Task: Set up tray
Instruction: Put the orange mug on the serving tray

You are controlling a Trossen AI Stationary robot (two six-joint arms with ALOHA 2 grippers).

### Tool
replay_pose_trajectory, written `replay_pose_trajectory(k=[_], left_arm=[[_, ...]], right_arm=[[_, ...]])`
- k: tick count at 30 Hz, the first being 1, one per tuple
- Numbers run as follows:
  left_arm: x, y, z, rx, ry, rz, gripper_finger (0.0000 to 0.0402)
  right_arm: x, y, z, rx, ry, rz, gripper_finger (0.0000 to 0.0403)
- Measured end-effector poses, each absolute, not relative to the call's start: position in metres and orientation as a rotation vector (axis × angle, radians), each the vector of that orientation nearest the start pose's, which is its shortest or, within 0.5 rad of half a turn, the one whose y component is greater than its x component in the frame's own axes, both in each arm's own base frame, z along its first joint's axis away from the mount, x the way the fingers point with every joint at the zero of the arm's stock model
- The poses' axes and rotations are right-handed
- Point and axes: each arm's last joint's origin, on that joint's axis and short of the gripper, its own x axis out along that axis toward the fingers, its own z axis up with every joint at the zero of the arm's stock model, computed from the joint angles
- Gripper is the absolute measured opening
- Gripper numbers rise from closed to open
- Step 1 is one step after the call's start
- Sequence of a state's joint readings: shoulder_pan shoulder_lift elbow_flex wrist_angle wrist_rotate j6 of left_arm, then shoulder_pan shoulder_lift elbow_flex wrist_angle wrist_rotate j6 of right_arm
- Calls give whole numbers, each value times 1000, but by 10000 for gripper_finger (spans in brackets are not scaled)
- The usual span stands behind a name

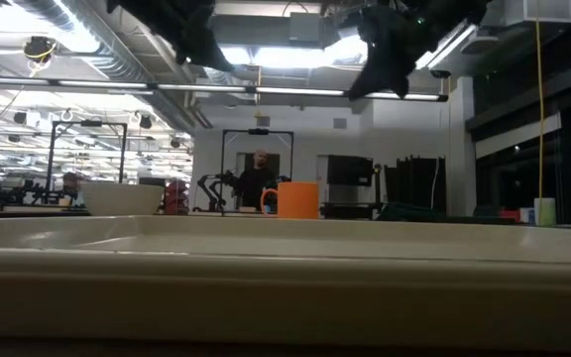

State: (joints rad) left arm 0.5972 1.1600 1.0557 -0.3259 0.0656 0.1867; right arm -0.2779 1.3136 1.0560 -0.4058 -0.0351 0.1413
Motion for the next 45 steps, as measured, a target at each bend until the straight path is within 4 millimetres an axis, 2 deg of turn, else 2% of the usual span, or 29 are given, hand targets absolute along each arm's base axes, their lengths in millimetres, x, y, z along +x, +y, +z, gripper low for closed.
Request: replay_pose_trajectory(k=[6,9,13,16,21,25,30,35,39,43,45], left_arm=[[231,161,314,3,505,379,8],[242,176,301,19,494,354,22],[251,200,282,-21,481,334,60],[253,217,265,-66,534,355,99],[252,242,242,-69,602,380,172],[251,252,224,-45,658,355,211],[254,256,209,-9,715,334,223],[257,254,212,-29,781,341,218],[264,252,234,17,850,296,219],[272,255,257,63,803,295,218],[277,260,262,70,788,300,215]], right_arm=[[275,-76,304,255,542,-217,6],[275,-74,308,260,515,-178,6],[273,-71,318,310,443,-95,6],[270,-68,331,319,359,-20,6],[254,-63,360,270,184,40,6],[238,-58,377,241,108,48,6],[224,-54,388,222,55,53,6],[221,-54,390,243,44,24,6],[221,-54,390,248,49,24,6],[221,-54,390,246,50,24,6],[221,-54,390,247,50,24,6]])
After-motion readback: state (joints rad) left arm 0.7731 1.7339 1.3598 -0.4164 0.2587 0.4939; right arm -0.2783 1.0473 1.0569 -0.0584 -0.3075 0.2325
